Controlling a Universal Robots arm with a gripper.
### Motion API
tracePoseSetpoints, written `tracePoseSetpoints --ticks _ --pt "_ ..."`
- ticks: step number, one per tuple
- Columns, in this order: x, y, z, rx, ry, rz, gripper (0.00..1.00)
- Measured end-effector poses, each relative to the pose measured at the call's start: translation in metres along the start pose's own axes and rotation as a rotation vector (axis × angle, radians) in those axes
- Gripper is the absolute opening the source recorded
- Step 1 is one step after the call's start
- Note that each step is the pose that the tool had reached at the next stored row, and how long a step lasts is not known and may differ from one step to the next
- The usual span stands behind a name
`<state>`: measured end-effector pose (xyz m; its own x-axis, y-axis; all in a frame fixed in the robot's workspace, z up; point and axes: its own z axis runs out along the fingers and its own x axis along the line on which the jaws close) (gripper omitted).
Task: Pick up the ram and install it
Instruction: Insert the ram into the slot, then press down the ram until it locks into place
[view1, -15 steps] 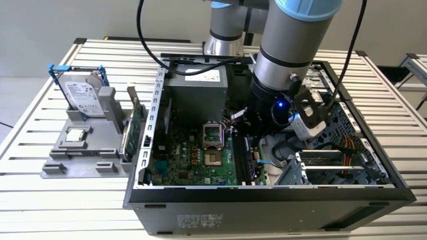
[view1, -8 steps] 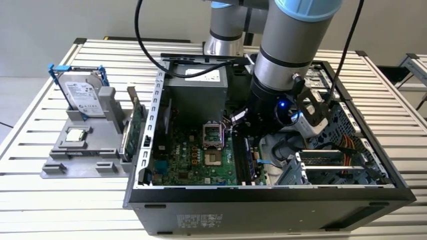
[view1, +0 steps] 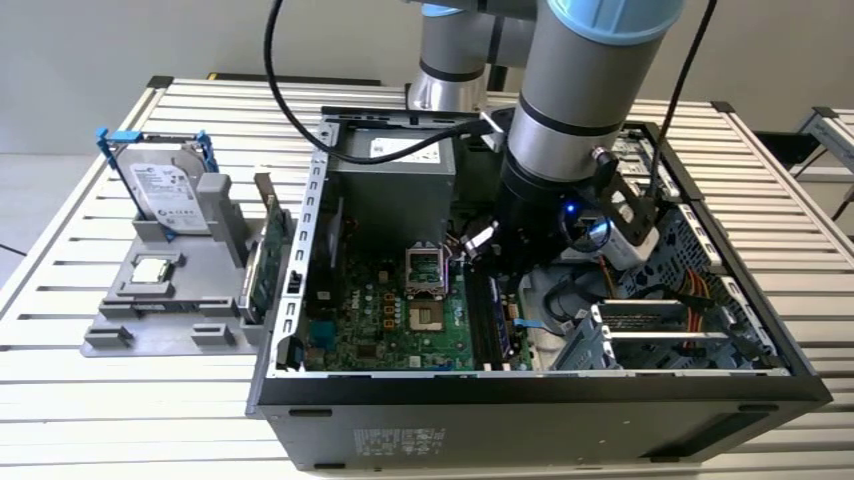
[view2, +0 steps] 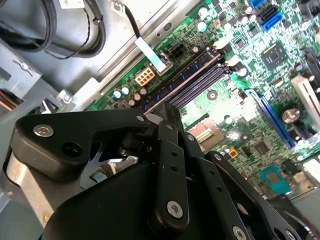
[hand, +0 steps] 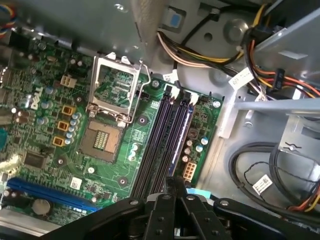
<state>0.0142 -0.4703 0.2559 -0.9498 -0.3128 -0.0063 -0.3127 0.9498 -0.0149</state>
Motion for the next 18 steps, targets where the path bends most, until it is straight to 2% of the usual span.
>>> tracePoseSetpoints --ticks 18 --pt "-0.0004 0.0013 0.0018 -0.0024 -0.0038 -0.224 0.0"
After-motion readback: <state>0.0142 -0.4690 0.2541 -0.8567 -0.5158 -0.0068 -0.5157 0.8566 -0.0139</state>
